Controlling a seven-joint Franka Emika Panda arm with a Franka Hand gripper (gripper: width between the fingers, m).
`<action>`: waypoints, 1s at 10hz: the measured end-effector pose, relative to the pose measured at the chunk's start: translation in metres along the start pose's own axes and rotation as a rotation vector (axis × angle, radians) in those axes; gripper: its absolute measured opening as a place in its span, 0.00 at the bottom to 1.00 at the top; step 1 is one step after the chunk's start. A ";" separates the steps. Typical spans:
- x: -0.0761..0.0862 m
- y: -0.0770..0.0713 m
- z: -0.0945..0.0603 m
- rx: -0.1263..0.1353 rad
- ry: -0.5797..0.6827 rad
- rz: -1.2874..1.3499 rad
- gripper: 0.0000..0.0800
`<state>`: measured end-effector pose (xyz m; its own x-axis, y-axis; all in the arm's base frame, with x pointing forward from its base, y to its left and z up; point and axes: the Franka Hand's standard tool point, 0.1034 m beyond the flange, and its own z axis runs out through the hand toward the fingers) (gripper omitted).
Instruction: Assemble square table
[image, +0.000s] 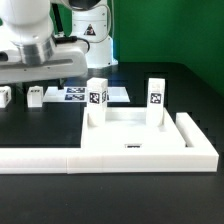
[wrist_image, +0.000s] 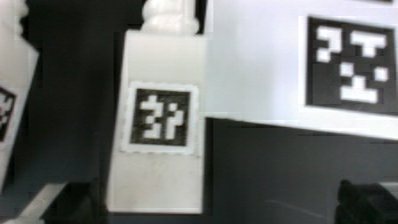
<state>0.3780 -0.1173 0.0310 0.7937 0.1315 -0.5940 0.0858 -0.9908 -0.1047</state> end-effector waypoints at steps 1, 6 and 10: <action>-0.002 -0.001 0.000 0.009 -0.082 -0.007 0.81; -0.013 0.023 -0.011 -0.034 -0.184 -0.039 0.81; -0.011 0.020 -0.009 -0.043 -0.189 -0.052 0.81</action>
Offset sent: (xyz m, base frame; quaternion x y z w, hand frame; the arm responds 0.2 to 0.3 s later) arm -0.0150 -0.0426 0.0241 -0.0808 -0.0957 0.0324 0.9916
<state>0.3758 -0.1389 0.0425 0.6603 0.1823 -0.7285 0.1527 -0.9824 -0.1074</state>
